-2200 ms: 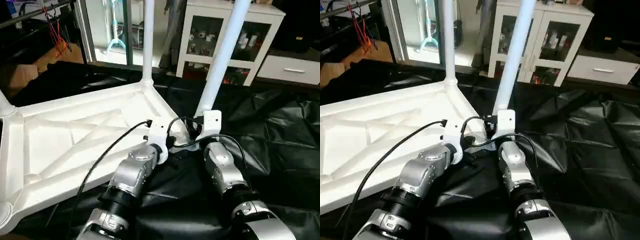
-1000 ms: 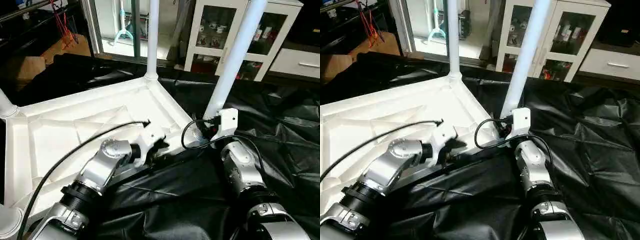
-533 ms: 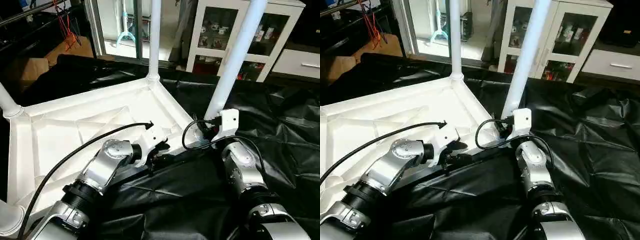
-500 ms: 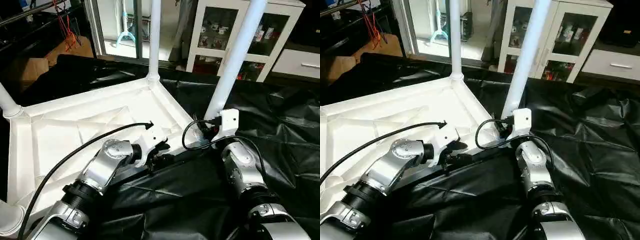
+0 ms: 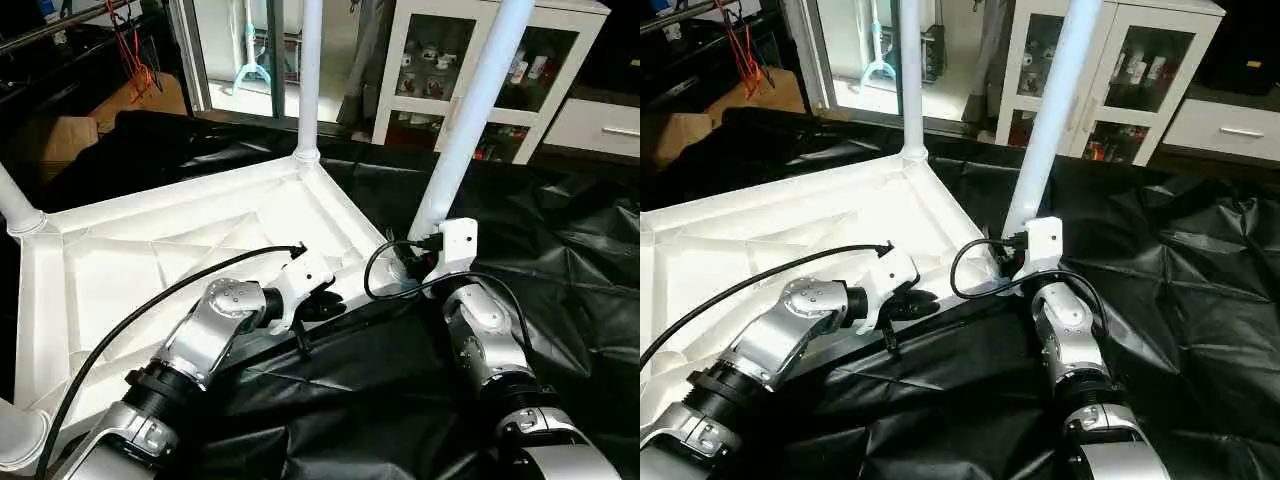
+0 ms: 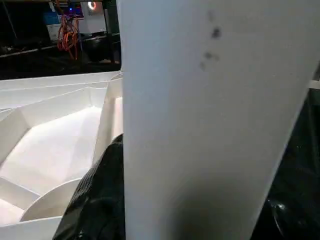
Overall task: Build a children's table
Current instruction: Insert table leg to table base
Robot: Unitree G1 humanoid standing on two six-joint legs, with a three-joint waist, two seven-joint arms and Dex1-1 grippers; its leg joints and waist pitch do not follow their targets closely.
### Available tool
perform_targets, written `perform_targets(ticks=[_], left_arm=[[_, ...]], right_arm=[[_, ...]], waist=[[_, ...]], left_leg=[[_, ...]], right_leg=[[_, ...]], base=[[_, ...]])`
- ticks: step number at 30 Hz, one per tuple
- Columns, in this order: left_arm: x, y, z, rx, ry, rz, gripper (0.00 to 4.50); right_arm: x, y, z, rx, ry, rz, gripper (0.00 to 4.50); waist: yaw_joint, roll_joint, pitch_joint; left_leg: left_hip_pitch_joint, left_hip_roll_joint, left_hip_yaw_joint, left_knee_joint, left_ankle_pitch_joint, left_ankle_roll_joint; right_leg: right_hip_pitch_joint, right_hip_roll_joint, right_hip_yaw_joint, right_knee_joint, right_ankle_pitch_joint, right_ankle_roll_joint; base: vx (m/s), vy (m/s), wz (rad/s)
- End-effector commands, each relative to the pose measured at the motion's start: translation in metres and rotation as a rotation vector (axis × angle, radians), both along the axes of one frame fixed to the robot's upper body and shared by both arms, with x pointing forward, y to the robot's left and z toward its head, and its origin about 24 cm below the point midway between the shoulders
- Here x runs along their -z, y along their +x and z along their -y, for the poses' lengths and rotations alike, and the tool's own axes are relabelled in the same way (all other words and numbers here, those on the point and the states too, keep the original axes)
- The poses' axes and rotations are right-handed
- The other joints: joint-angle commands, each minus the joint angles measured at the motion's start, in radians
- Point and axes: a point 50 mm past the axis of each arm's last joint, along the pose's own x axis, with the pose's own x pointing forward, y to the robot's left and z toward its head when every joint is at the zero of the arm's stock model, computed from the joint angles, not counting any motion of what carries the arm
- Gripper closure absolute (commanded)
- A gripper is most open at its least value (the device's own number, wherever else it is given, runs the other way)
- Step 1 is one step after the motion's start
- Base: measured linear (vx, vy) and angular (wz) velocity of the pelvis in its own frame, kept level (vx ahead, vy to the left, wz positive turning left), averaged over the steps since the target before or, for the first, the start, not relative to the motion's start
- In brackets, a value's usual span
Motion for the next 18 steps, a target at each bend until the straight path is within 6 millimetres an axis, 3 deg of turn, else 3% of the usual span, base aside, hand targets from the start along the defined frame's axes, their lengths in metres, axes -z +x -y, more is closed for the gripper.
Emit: perform_targets(ticks=[1, 10, 11, 12, 16, 18], left_arm=[[0.008, 0.005, -0.015, -0.072, 0.077, -0.011, 4.34], [0.008, 0.005, -0.015, -0.074, 0.079, -0.013, 4.5], [0.006, 0.009, -0.016, -0.09, 0.134, -0.05, 4.5], [0.003, 0.013, -0.016, -0.103, 0.176, -0.078, 4.03], [0.0, 0.015, -0.016, -0.11, 0.195, -0.112, 3.86], [-0.001, 0.015, -0.016, -0.11, 0.2, -0.108, 3.46]], right_arm=[[0.054, -0.033, -0.003, -0.064, -0.064, -0.236, 2.54], [0.054, -0.033, -0.003, -0.065, -0.064, -0.236, 2.54], [0.052, -0.03, -0.004, -0.075, -0.071, -0.233, 2.54], [0.05, -0.027, -0.005, -0.082, -0.077, -0.23, 2.54], [0.048, -0.025, -0.006, -0.088, -0.082, -0.228, 2.54], [0.048, -0.025, -0.006, -0.088, -0.082, -0.228, 2.54]], waist=[[-0.003, 0.018, -0.021], [-0.003, 0.017, -0.019], [-0.001, 0.019, -0.024], [0.0, 0.02, -0.023], [-0.003, 0.017, -0.016], [-0.004, 0.018, -0.019]], left_leg=[[0.006, 0.068, -0.022, -0.055, -0.015, 0.092], [0.004, 0.067, -0.021, -0.057, -0.039, 0.084], [0.005, 0.068, -0.022, -0.056, -0.039, 0.083], [0.008, 0.069, -0.022, -0.057, -0.039, 0.078], [0.003, 0.066, -0.02, -0.059, -0.078, 0.06], [0.0, 0.064, -0.02, -0.057, -0.072, 0.067]], right_leg=[[0.025, -0.085, 0.044, -0.046, 0.354, -0.278], [0.024, -0.086, 0.045, -0.048, 0.314, -0.279], [0.026, -0.087, 0.045, -0.047, 0.309, -0.28], [0.022, -0.087, 0.044, -0.047, 0.302, -0.281], [0.022, -0.088, 0.045, -0.053, 0.223, -0.293], [0.025, -0.089, 0.047, -0.054, 0.224, -0.292]], base=[[0.0, 0.0, 0.0], [0.0, 0.0, 0.0], [0.0, 0.0, 0.0], [0.0, 0.0, 0.0], [0.0, 0.0, 0.0], [0.0, 0.0, 0.0]])
